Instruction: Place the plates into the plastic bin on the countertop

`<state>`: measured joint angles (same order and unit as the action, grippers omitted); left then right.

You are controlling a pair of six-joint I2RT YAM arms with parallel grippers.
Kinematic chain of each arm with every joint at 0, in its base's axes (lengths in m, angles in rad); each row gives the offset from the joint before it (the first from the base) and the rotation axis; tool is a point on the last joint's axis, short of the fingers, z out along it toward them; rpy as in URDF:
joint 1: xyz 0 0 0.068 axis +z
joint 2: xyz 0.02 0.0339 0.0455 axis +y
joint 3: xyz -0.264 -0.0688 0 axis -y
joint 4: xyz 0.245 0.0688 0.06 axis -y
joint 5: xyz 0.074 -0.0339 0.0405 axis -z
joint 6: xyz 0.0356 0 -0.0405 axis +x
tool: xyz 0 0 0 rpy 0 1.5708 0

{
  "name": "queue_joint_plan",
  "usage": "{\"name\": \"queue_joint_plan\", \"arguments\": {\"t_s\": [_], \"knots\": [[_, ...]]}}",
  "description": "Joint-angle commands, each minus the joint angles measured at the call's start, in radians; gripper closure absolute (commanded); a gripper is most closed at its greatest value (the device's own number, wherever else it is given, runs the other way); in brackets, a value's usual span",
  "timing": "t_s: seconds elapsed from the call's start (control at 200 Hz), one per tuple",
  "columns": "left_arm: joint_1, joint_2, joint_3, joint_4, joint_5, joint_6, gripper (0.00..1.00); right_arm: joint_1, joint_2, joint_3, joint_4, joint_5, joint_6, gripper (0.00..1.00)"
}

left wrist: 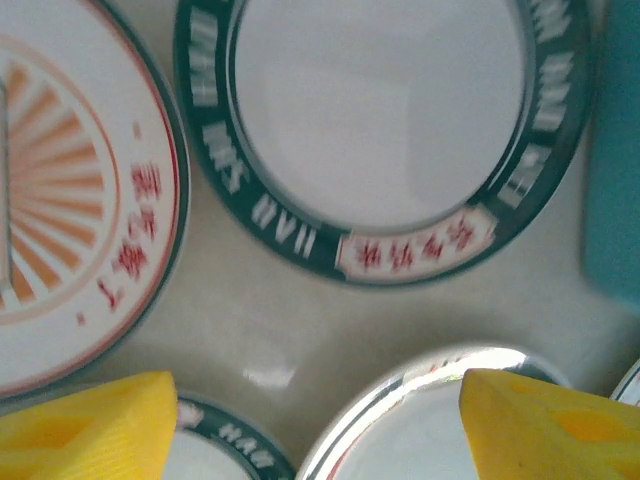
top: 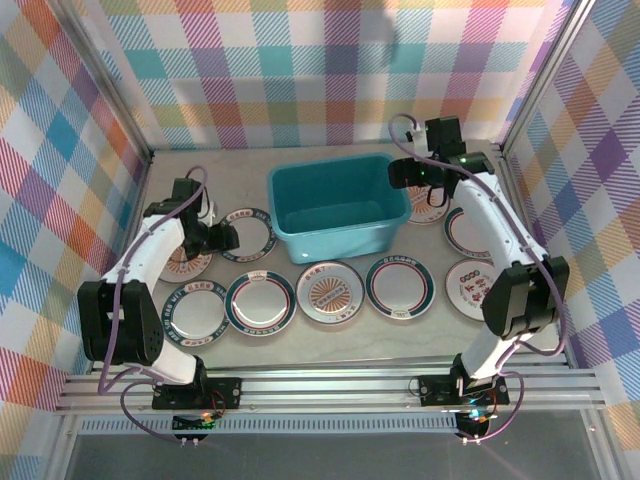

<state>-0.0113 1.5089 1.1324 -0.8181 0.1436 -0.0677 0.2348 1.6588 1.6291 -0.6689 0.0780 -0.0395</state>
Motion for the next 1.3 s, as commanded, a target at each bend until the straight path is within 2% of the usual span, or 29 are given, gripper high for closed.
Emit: {"name": "queue_joint_plan", "arguments": {"t_s": [0.0, 0.16, 0.235, 0.56, 0.66, 0.86, 0.98, 1.175, 1.295], "knots": [[0.007, -0.005, -0.024, -0.059, 0.054, 0.051, 0.29, -0.003, -0.042, -0.037, 0.039, 0.008, -0.006, 0.18], [0.002, 0.075, -0.034, -0.07, 0.137, 0.079, 0.4, -0.004, -0.094, -0.099, 0.074, 0.019, 0.006, 0.18], [-0.008, 0.106, -0.029, -0.072, 0.154, 0.097, 0.42, -0.004, -0.113, -0.121, 0.08, 0.025, 0.008, 0.18], [-0.049, 0.189, -0.014, -0.082, 0.138, 0.151, 0.43, -0.005, -0.177, -0.189, 0.103, 0.065, -0.003, 0.17], [-0.069, 0.21, -0.012, -0.095, 0.161, 0.162, 0.43, -0.006, -0.177, -0.191, 0.104, 0.067, -0.001, 0.17], [-0.092, 0.238, -0.016, -0.102, 0.134, 0.174, 0.43, -0.006, -0.171, -0.19, 0.109, 0.066, 0.0, 0.17], [-0.102, 0.249, -0.014, -0.1, 0.148, 0.179, 0.45, -0.006, -0.165, -0.195, 0.11, 0.093, 0.015, 0.1], [-0.122, 0.286, -0.009, -0.097, 0.148, 0.189, 0.48, -0.006, -0.15, -0.191, 0.108, 0.103, 0.014, 0.09], [-0.122, 0.303, -0.008, -0.09, 0.146, 0.193, 0.53, -0.006, -0.145, -0.19, 0.11, 0.073, 0.002, 0.08]]}}
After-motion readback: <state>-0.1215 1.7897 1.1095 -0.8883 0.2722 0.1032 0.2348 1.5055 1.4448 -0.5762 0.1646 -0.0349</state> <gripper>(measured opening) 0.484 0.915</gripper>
